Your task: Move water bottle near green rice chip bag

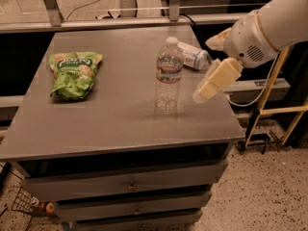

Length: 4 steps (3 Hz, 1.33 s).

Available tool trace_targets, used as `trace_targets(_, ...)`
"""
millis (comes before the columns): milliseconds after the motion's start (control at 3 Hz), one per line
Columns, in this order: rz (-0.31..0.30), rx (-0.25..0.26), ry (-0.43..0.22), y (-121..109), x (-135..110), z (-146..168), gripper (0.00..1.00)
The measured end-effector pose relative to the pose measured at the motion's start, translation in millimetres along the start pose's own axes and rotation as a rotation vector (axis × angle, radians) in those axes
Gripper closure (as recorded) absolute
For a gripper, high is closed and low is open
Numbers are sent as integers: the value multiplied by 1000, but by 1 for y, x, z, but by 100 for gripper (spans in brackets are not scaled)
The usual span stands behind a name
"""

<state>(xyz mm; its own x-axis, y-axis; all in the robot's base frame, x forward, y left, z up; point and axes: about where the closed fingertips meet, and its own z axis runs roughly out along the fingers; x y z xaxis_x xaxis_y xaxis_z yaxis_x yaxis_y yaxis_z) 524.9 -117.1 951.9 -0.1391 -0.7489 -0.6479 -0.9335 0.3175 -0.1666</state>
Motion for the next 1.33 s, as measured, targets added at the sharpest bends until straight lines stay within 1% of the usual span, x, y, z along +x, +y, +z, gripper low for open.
trace_targets(667, 53, -47, -69, -13, -7, 40, 0)
trace_targets(1000, 56, -78, -126, -11, -20, 53, 0)
trace_targets(1333, 45, -107, -166, -6, -33, 61, 0)
